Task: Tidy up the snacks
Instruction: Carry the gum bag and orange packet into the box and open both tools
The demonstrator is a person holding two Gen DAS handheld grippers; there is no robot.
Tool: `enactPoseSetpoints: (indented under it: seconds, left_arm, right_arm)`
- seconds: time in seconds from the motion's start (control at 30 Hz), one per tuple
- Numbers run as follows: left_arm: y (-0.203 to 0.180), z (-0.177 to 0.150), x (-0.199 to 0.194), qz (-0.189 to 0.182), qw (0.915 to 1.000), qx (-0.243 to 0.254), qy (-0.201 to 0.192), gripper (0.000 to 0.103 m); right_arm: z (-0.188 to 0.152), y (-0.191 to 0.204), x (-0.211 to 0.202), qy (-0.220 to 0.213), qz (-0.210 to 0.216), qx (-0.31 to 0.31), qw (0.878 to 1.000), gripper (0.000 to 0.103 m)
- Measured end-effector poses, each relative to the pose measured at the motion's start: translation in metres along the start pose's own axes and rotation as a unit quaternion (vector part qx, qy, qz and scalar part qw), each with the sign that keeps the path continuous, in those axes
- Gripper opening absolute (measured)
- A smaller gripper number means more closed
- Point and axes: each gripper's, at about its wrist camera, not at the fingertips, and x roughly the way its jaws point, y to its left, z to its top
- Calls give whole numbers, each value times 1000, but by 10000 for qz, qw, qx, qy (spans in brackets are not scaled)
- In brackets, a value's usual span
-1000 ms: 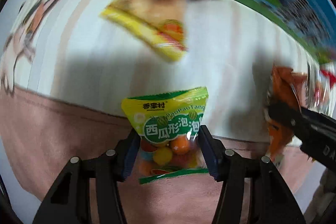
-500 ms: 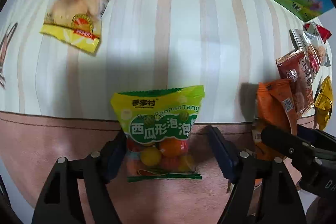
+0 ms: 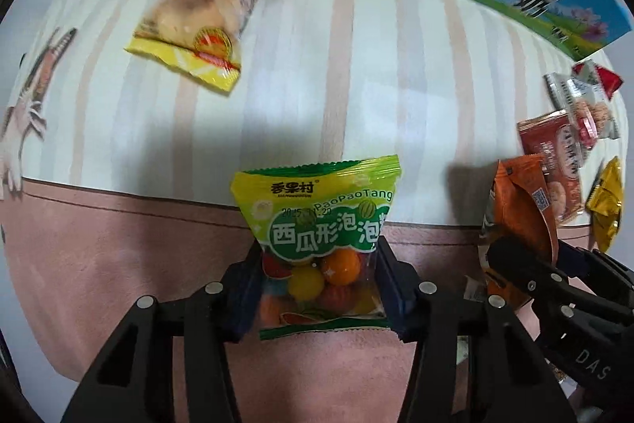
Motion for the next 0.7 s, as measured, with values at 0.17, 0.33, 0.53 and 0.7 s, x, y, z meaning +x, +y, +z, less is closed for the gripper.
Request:
enactPoseSetpoints:
  seconds: [0.17,0.33,0.53,0.7]
  left_arm:
    - [-3,11,-52,-237,9990,75,-361,49]
    - [-12,39,-121,-683,9935,231,-886,49]
    - [-51,114,-191,-1233,9835,567,-1198,49]
    - [-85,193,-190,-1110,9865,724,-962,49]
  right_arm:
    - [0,-1,-53,-400,443,40,9982,55]
    - [22,-13,-132,-1025,887,124,9907,55]
    - [90,-31,-218,-1781,924,193,9795,55]
    - [162,-53,-234,-1908,554,414,9792,55]
